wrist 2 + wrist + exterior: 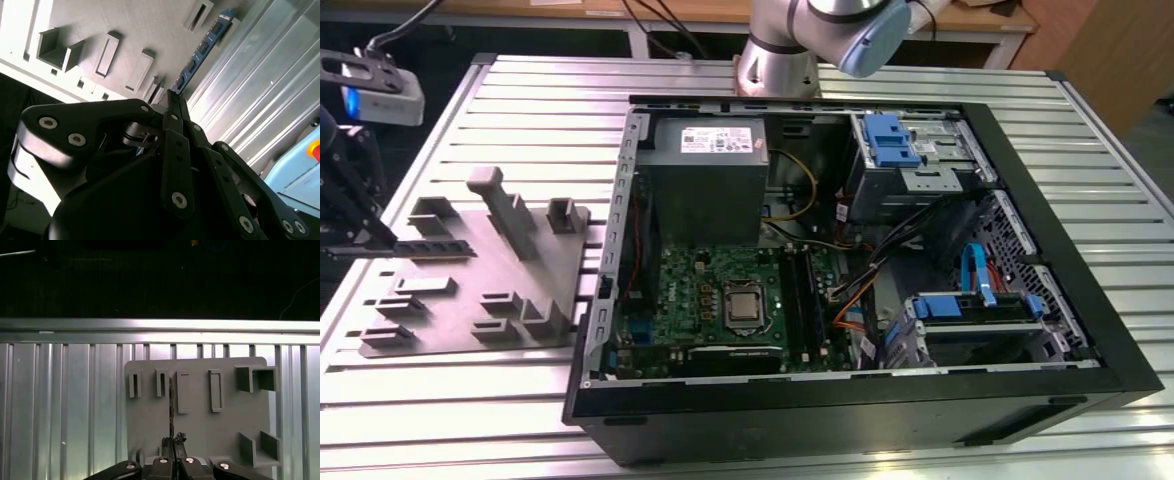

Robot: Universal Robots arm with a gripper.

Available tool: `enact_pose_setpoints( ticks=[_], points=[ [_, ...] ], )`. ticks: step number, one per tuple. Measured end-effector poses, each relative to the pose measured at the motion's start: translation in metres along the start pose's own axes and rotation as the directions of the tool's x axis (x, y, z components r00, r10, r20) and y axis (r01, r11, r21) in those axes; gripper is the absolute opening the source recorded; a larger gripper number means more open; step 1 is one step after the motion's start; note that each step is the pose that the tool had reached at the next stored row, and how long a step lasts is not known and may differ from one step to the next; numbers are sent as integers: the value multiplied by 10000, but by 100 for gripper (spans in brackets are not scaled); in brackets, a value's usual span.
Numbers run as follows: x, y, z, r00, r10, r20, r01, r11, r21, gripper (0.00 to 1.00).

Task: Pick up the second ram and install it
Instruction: 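Pick up the second ram and move it above second insertion slot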

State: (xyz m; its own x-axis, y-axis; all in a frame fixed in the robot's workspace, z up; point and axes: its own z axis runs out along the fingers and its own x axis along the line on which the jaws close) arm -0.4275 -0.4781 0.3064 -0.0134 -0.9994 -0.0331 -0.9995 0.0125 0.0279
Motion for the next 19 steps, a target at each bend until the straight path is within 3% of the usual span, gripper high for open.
enact_pose_setpoints(
  ticks=[19],
  points=[
    [-21,17,-626,10000,49,3,-49,10000,4,11]
  ],
)
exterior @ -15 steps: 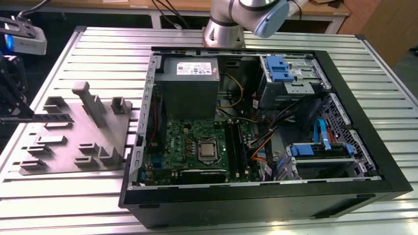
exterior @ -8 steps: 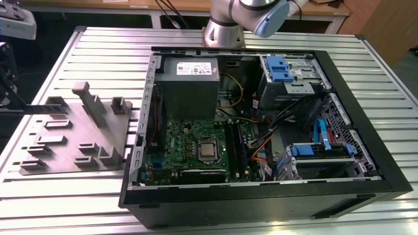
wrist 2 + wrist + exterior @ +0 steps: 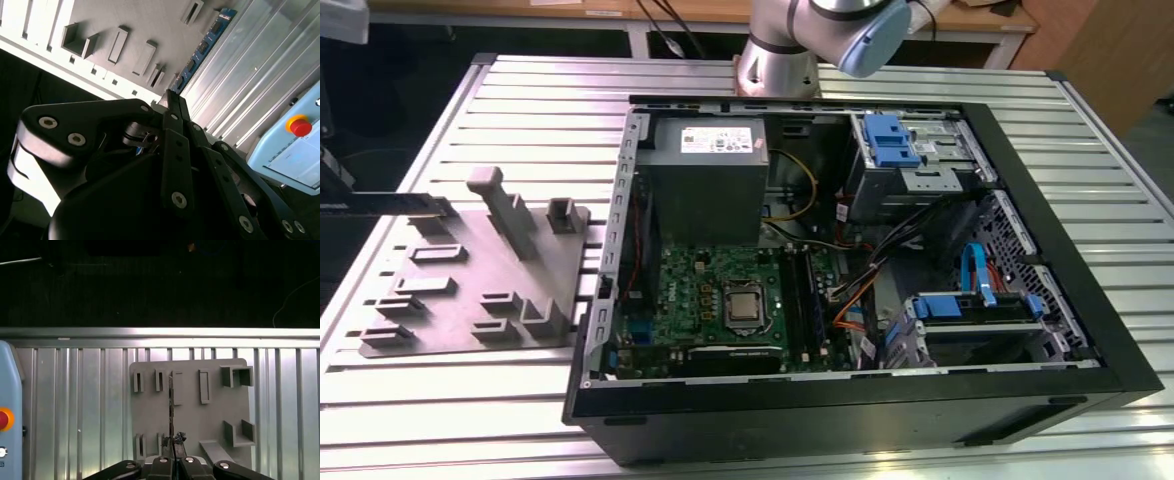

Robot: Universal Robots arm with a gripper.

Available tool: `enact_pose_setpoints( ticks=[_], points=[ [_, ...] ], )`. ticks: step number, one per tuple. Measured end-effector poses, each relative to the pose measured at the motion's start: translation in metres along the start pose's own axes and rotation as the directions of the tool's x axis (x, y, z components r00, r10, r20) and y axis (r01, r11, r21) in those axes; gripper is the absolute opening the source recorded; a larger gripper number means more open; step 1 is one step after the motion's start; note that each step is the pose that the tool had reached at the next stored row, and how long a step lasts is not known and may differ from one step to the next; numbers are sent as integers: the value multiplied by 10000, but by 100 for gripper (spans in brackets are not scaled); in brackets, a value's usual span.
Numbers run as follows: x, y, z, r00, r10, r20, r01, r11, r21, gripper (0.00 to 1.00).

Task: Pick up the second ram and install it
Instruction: 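Pick up the second ram and move it above second insertion slot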

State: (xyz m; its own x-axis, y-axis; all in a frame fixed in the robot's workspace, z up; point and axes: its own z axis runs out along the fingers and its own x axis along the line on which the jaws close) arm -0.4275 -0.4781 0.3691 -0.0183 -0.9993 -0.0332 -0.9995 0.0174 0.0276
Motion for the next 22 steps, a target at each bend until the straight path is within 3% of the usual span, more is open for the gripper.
enact_pose_setpoints(
  ticks=[8,22],
  points=[
    [-8,7,-244,10000,31,-1,-31,10000,-1,11],
    [-17,14,-501,10000,60,1,-60,10000,8,11]
  ],
)
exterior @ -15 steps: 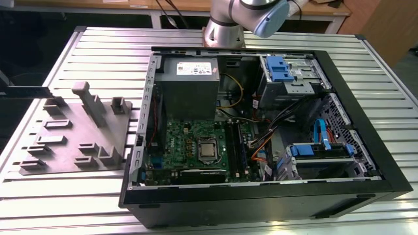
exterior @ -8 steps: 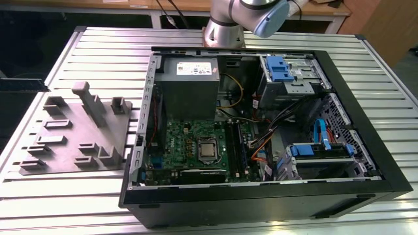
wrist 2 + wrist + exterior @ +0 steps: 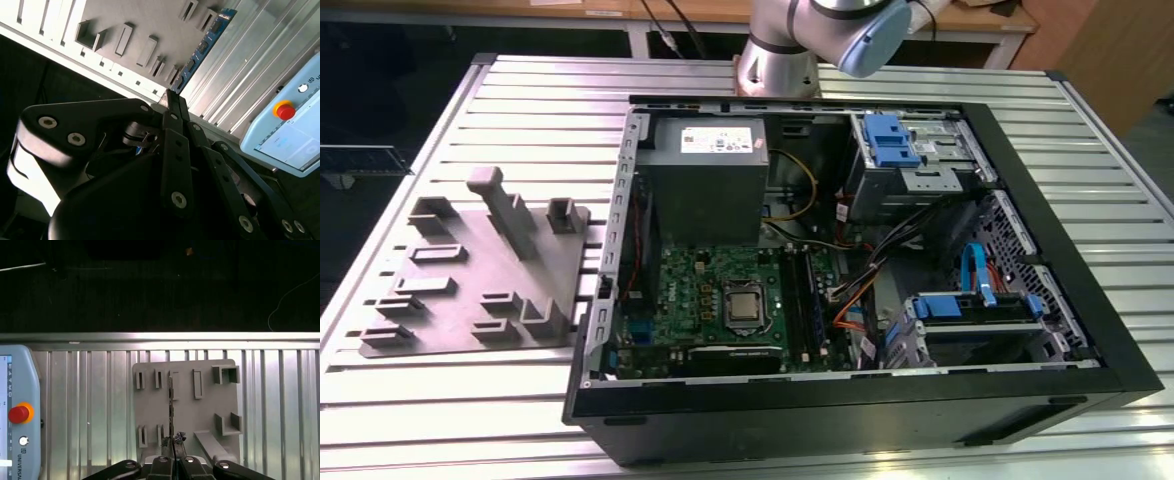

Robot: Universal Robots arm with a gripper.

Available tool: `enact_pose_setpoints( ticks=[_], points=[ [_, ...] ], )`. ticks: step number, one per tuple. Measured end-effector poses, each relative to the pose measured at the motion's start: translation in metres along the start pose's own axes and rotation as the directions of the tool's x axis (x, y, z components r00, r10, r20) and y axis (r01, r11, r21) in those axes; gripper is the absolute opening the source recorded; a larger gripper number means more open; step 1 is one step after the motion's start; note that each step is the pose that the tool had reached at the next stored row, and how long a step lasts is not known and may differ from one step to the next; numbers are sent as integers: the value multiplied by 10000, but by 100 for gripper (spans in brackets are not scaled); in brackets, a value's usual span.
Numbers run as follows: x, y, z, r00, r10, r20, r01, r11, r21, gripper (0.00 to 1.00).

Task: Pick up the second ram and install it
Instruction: 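Pick up the second ram and move it above second insertion slot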

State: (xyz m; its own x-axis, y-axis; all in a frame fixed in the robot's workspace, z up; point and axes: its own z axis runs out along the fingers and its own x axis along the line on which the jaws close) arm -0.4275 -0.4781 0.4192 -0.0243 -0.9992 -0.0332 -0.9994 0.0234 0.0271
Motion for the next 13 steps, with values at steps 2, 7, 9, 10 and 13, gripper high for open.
enact_pose_setpoints(
  ticks=[2,7,9,10,13],
  points=[
    [-1,1,-49,10000,5,0,-5,10000,0,11],
    [-4,4,-135,10000,13,3,-13,10000,2,11],
    [-5,4,-139,10000,13,4,-13,10000,2,11],
    [-5,4,-139,10000,14,5,-14,10000,3,11],
    [-5,4,-142,10000,14,4,-14,10000,2,11]
  ],
)
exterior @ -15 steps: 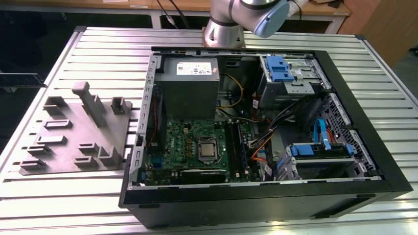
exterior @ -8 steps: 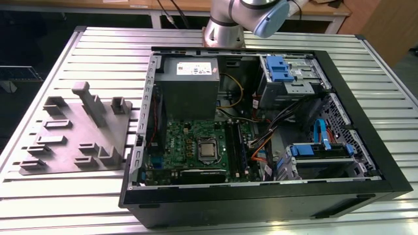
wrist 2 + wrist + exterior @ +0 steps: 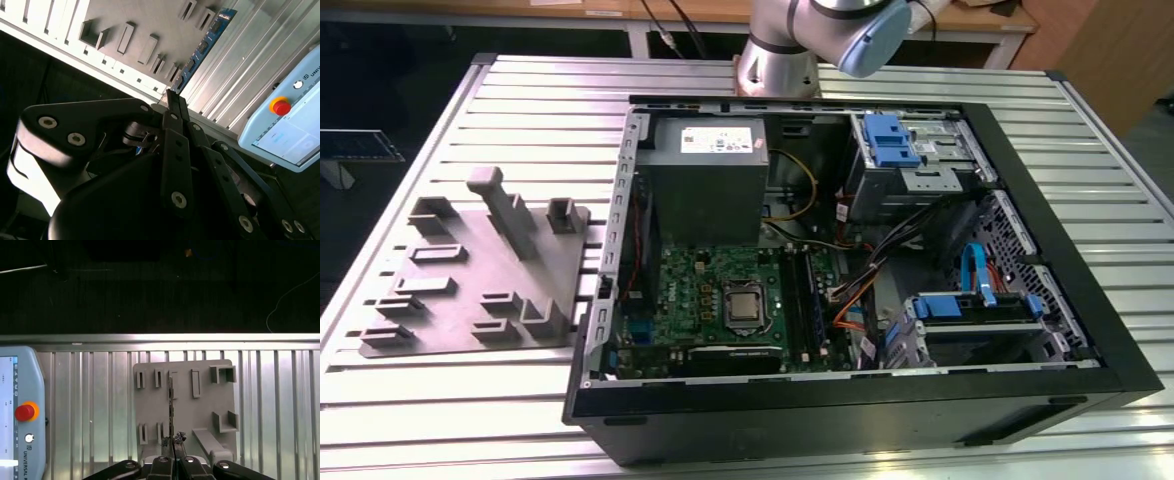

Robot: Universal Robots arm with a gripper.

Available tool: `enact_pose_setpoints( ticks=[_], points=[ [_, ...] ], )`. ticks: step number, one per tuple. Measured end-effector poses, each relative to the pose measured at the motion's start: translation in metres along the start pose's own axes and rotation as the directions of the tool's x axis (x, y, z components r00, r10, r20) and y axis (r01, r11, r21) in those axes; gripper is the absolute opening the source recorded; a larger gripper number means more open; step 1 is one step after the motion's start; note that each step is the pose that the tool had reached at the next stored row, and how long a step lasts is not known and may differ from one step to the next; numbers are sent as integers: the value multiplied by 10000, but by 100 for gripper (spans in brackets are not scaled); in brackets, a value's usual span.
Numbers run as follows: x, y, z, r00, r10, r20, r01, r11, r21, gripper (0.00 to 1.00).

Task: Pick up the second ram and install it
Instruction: 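Pick up the second ram and move it above second insertion slot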

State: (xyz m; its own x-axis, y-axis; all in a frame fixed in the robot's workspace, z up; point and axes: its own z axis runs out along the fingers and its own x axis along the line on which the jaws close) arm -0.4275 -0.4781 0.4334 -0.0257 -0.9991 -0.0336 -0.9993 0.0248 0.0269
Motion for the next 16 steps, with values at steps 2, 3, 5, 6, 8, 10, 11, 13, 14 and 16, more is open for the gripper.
enact_pose_setpoints(
  ticks=[2,3,5,6,8,10,11,13,14,16],
  points=[
    [-1,-5,-3,10000,1,-2,-1,10000,-3,11],
    [-1,-13,-4,10000,0,-3,0,10000,-4,11],
    [-1,-37,-2,10000,0,-1,0,10000,-1,11],
    [-1,-52,-3,10000,0,-1,0,10000,-2,11],
    [-2,-86,-3,10000,0,-1,0,10000,-1,11],
    [-4,-130,-4,10000,0,-1,0,10000,-1,11],
    [-4,-151,-5,10000,0,-1,0,10000,-1,11],
    [-5,-189,-6,10000,0,-1,0,10000,-1,11],
    [-6,-207,-7,10000,0,-1,0,10000,-2,11],
    [-7,-261,-8,10000,0,-1,0,10000,-1,11]
  ],
)
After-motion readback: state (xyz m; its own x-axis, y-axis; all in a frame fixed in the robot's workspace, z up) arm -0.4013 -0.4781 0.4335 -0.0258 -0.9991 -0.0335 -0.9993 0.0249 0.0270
